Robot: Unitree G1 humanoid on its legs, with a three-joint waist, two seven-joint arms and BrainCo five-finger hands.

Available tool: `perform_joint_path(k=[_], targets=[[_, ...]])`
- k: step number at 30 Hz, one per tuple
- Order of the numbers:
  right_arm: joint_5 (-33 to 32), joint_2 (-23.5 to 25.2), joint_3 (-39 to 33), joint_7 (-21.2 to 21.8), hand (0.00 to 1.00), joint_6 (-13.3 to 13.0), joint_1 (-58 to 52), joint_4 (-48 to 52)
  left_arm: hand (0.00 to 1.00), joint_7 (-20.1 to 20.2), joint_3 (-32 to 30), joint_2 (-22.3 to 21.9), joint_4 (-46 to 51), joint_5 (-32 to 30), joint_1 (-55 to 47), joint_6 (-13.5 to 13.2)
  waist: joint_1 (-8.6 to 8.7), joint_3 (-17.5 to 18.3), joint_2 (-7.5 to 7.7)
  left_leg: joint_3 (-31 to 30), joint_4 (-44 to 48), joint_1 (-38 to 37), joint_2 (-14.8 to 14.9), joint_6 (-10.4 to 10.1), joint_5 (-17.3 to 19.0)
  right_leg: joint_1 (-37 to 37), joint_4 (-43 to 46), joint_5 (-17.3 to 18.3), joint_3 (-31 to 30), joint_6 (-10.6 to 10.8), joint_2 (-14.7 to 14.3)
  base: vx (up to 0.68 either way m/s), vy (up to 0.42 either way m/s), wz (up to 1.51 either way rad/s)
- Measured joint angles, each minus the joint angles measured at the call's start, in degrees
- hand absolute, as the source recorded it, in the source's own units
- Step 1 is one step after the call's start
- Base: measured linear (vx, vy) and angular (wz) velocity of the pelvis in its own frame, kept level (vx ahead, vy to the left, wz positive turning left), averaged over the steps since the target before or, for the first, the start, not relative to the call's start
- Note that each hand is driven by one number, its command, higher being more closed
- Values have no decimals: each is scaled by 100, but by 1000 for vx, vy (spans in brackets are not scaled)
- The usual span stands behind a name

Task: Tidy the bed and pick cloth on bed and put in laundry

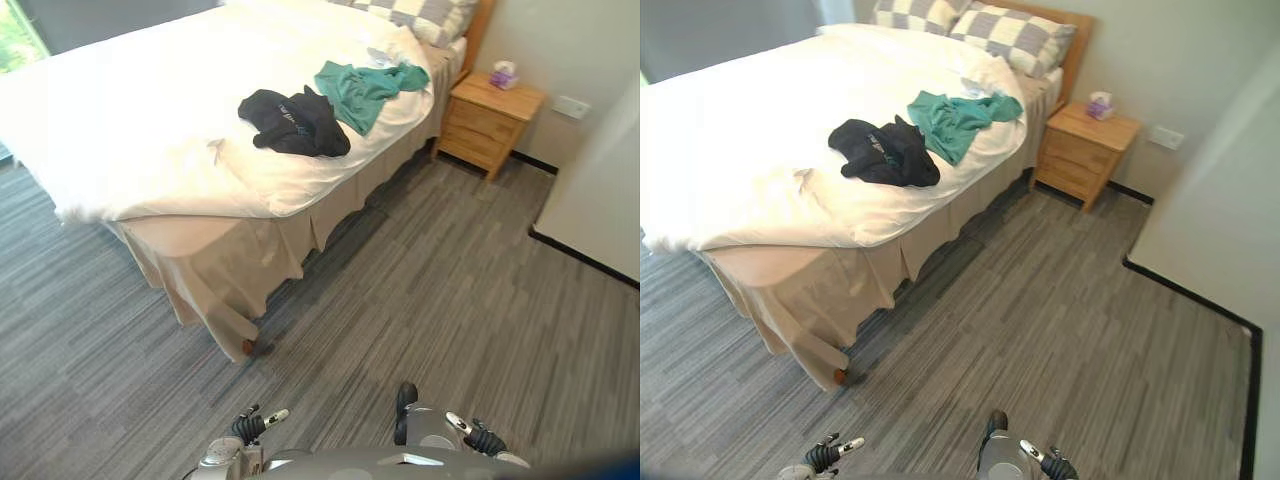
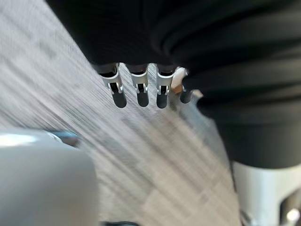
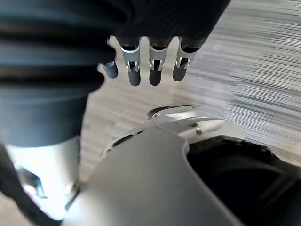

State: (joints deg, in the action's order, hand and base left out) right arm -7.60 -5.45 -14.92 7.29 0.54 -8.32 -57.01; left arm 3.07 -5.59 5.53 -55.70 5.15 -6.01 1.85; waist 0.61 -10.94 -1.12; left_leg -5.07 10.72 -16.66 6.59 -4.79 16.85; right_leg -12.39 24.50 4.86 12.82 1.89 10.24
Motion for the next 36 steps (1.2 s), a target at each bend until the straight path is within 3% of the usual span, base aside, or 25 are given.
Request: perform_joint_path(k=[1, 4, 5, 7, 8, 9, 10, 12, 15, 16, 17, 19, 21, 24, 29, 30, 31, 32, 33, 34, 35, 36], targets=[[-2, -10, 10, -3, 0, -34, -12, 19, 0, -79, -18, -31, -3, -19, -10, -14, 10, -28, 31, 47, -92, -105, 113, -86, -112, -50, 490, 414, 134, -58, 41, 398, -421, 56], [7, -111, 211, -12, 0, -67, 66, -43, 0, -108, -215, -121, -10, 18, -89, -193, -18, 17, 2, 95, 262, -4, 386, -77, -318, 12, 831, 1115, 378, -174, -99, 350, -358, 33], [15, -122, 220, -14, 0, -66, 82, -69, 0, -109, -255, -138, -10, 37, -108, -236, -21, 29, -19, 89, 461, 91, 435, -68, -340, 69, 782, 1143, 406, -197, -156, 270, -316, 26], [101, -150, 238, -10, 0, -51, 107, -137, 0, -184, -389, -144, 9, 52, -135, -425, -6, 65, -93, 108, 2520, 1110, 722, -171, -523, 654, 195, 1194, 735, -250, -413, 240, -270, 43], [121, -154, 238, -9, 0, -43, 99, -163, 0, -206, -381, -182, 15, 54, -132, -459, -12, 63, -96, 178, 2910, 1290, 764, -189, -504, 812, 52, 1165, 822, -271, -441, 310, -239, 61], [167, -147, 240, 4, 0, -20, 94, -283, 0, -271, -364, -167, 30, 56, -95, -501, -27, 50, -73, 522, 3692, 1697, 866, -153, -441, 1271, -318, 1041, 1107, -377, -475, 299, -198, 68], [295, -130, 281, 50, 0, 8, 91, -359, 0, -356, -352, -139, 40, 66, -62, -495, -42, 47, -37, 950, 3876, 1887, 907, -102, -334, 1630, -604, 1005, 1282, -362, -471, 296, -175, 69], [468, -165, 323, 66, 0, 35, 64, -375, 0, -436, -334, -163, 45, 210, -52, -491, -58, 46, -42, 1626, 3404, 2005, 884, -65, -175, 2010, -961, 942, 1489, -317, -453, 231, -64, 54], [544, -191, 364, 115, 0, 33, 93, -378, 0, -573, -223, -133, 31, 311, -3, -454, -69, 46, -47, 2266, 1974, 2062, 559, 7, -220, 2329, -1162, 912, 1786, -266, -337, 224, 59, 55], [563, -190, 356, 134, 0, 26, 123, -422, 0, -596, -133, -98, 26, 312, 14, -461, -83, 33, -44, 2670, 1010, 2058, 337, 354, -700, 2423, -1153, 940, 1916, -63, -263, 248, 142, 61], [567, -190, 357, 137, 0, 26, 132, -469, 0, -596, -117, -98, 25, 313, 21, -463, -110, 47, -28, 2704, 897, 1972, 269, 367, -732, 2467, -1163, 942, 1934, 2, -198, 278, 176, 72], [690, -115, 490, 184, 0, -38, 191, -497, 0, -596, -108, 19, 35, 330, 31, -461, -163, 100, 197, 2679, 411, 1860, -125, 494, -939, 2510, -1421, 816, 1972, 296, -18, 208, 146, 44], [804, -56, 485, 227, 0, -155, 257, -500, 0, -595, -108, 52, 36, 351, 55, -453, -187, 78, 281, 2650, 345, 1850, -242, 548, -972, 2600, -1563, 760, 2049, 389, 35, 163, 84, 26], [896, -23, 485, 228, 0, -370, 315, -472, 0, -595, -102, 71, 34, 295, 49, -323, -177, 71, 268, 2672, 223, 1704, -440, 640, -1038, 2843, -1561, 683, 2256, 511, 193, 124, 32, 31], [840, 13, 476, 64, 0, -436, 358, -466, 0, -731, 119, 143, 41, 225, 77, -83, -168, 76, 268, 2687, -343, 1585, -602, 672, -1251, 2758, -1224, 689, 2497, 560, 303, -26, -21, 41], [752, -14, 460, -32, 0, -437, 351, -467, 0, -737, 160, 140, 32, 224, 84, -18, -161, 112, 230, 2748, -566, 1533, -676, 721, -1151, 2620, -790, 805, 2538, 602, 440, -36, 86, 47], [663, -42, 421, -95, 0, -438, 324, -465, 0, -742, 177, 142, -32, 228, 135, 4, -157, 116, 227, 2738, -726, 1433, -761, 736, -1085, 2353, 66, 902, 2433, 522, 758, -36, 86, 51], [635, -48, 402, -119, 0, -439, 299, -458, 0, -742, 216, 156, -63, 229, 145, 4, -150, 116, 227, 2732, -803, 1367, -800, 729, -1091, 2236, 465, 901, 2364, 446, 883, 33, 121, 68], [526, -56, 379, -174, 0, -439, 249, -414, 0, -736, 335, 224, -84, 226, 151, 1, -138, 94, 279, 2586, -979, 1166, -945, 768, -1164, 1864, 1557, 698, 1939, -54, 1226, 125, 115, 79], [437, -24, 353, -215, 0, -536, 147, -368, 0, -725, 409, 268, -92, 221, 150, -6, -123, 78, 340, 2329, -1069, 919, -1048, 871, -1177, 1476, 2411, 544, 1348, -133, 1341, 159, 123, 82], [418, 7, 349, -222, 0, -563, 136, -342, 0, -725, 442, 314, -96, 218, 154, -4, -91, 63, 296, 2255, -1048, 884, -1052, 893, -1155, 1374, 2568, 687, 1175, -21, 1323, 173, 58, 88], [338, 38, 410, -202, 0, -578, 124, -334, 0, -721, 479, 400, -153, 218, 145, 1, -16, 102, 388, 2003, -1046, 836, -1025, 918, -1117, 1141, 2688, 1025, 877, 77, 1174, 162, 19, 92]])
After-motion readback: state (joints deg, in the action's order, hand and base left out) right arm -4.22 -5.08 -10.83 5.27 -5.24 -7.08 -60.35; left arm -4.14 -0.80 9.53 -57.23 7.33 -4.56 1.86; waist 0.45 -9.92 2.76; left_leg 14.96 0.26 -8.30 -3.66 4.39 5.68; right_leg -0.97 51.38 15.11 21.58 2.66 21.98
